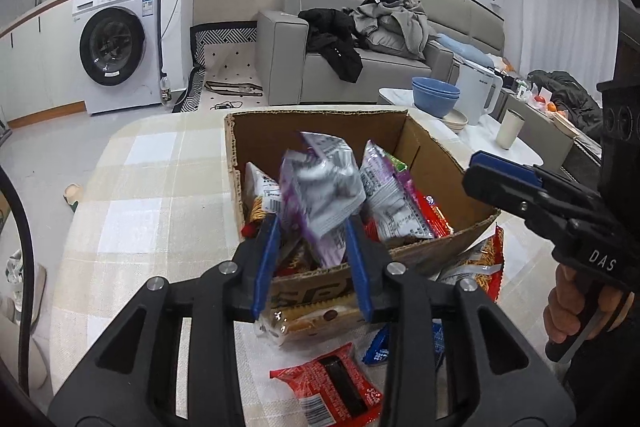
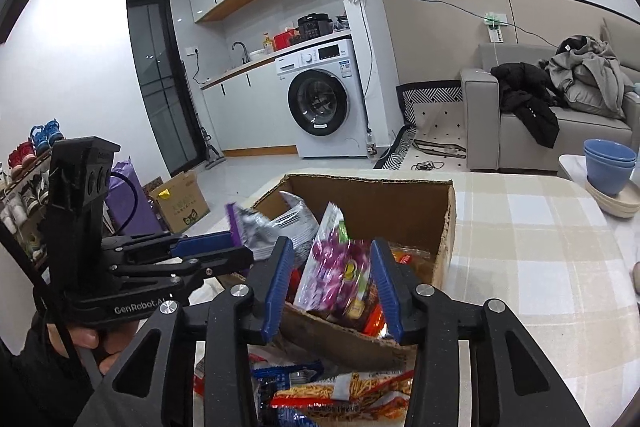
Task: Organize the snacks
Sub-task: 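Open both tools to drop the bags into the box, then move both open tools back toward the remaining snacks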
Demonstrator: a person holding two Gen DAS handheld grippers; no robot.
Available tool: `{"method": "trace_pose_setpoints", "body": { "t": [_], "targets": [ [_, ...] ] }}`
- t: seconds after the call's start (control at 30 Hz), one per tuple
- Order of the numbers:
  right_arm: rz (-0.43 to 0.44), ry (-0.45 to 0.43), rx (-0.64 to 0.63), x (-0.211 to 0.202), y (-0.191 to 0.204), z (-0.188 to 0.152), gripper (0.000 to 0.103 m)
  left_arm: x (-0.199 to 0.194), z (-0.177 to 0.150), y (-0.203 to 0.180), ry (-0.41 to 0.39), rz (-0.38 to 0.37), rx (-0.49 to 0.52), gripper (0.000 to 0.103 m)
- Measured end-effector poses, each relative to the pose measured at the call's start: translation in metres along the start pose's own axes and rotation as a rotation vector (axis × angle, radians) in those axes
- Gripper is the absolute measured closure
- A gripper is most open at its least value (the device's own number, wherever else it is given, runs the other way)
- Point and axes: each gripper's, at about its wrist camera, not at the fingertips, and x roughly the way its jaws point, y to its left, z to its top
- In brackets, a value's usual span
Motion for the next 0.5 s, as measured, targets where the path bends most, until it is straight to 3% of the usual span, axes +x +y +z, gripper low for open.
{"method": "trace_pose_setpoints", "body": {
  "t": [0.17,0.27,0.3,0.47,0.5],
  "targets": [
    [-0.018,-0.003,0.015,-0.014,-0.008,-0.007,0.045,-0.010,-0.002,0.006,0.000,-0.006,-0.011,0.058],
    [-0.028,-0.007,0.048,-0.022,-0.017,-0.013,0.017,-0.019,-0.005,0.002,-0.001,-0.019,-0.014,0.032],
    [-0.033,-0.010,0.055,-0.026,-0.019,-0.015,0.012,-0.023,-0.008,0.000,-0.002,-0.004,-0.010,0.017],
    [-0.069,-0.004,0.085,-0.039,-0.023,-0.029,0.001,-0.039,-0.021,-0.008,-0.007,0.018,0.006,0.010],
    [-0.075,-0.003,0.088,-0.041,-0.024,-0.031,0.001,-0.042,-0.023,-0.009,-0.005,0.028,0.008,0.000]
  ]
}}
